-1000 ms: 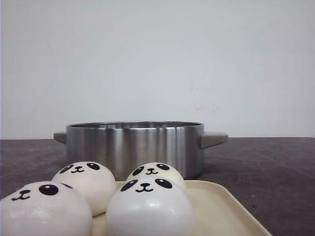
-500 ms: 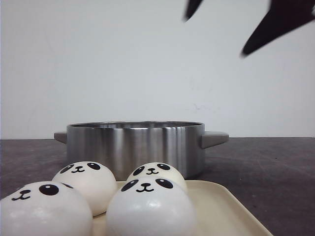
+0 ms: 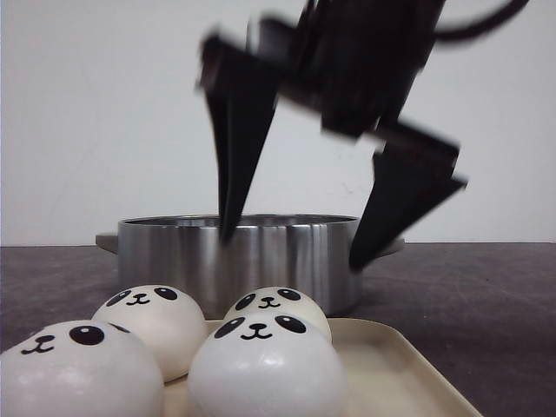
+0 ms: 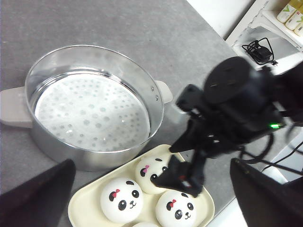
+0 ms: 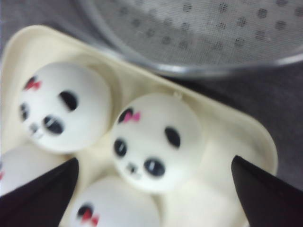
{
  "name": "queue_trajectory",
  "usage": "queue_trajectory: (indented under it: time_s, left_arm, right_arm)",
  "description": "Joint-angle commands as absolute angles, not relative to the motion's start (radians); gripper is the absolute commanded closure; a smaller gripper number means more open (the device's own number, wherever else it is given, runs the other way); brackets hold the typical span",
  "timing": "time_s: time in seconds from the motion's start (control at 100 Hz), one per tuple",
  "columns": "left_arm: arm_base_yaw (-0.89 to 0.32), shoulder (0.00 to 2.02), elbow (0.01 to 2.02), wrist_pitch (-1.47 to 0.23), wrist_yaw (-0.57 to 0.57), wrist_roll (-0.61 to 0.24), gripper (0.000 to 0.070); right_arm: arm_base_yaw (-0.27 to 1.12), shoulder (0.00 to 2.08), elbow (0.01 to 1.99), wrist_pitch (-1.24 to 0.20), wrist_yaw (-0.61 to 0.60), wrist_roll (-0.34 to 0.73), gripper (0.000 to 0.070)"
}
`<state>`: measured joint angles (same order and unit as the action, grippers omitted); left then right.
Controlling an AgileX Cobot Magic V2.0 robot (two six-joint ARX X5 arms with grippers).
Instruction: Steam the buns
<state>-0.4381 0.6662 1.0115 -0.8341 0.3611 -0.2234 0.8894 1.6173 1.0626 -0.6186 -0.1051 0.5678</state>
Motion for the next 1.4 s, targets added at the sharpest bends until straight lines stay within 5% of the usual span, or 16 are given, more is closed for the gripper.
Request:
queue_trajectory:
  time_s: [0.0, 0.29, 0.43, 0.53, 0.59, 0.84, 1.09, 1.29, 1.39]
  left_arm:
    - [-0.448, 0.669, 1.029, -0.823, 0.355, -0.21, 0.0066]
    - [-0.454, 0.669, 1.029, -0.823, 0.355, -0.201, 0.0066]
    - [-0.454, 0.669, 1.028, -0.825, 0.355, -0.194, 0.0066]
    - [-0.454, 0.669, 1.028, -0.829, 0.355, -0.194, 0.0067]
    - [-0.454, 0.669, 1.028, -0.833, 0.353, -0.191, 0.0067]
    - [-0.454, 0.669, 1.028, -0.846, 0.329, -0.186, 0.0066]
    - [-0.454, 0.67, 1.028, -0.842, 0.314, -0.183, 0.0067]
    - [-0.454, 0.673, 1.028, -0.825, 0.283, -0.169, 0.0066]
    - [-0.454, 0.675, 1.028, -0.81, 0.28, -0.169, 0.0066]
  right_arm:
    - [0.896, 1.661, 1.075, -0.599, -0.104, 0.591, 0.0073]
    - [0.866, 1.741, 1.075, -0.543, -0.101, 0.604, 0.0107]
    - [0.854, 1.741, 1.075, -0.548, -0.109, 0.604, 0.042]
    - [0.853, 1.741, 1.075, -0.58, -0.112, 0.601, 0.0549]
    - [0.854, 1.741, 1.076, -0.59, -0.1, 0.588, 0.07]
    - [0.893, 1.657, 1.122, -0.626, -0.1, 0.533, 0.07]
    - [0.994, 1.502, 1.299, -0.806, -0.085, 0.434, 0.07]
    - [0.999, 1.477, 1.422, -0.734, 0.105, 0.365, 0.07]
    - [0.947, 1.493, 1.439, -0.619, 0.104, 0.327, 0.07]
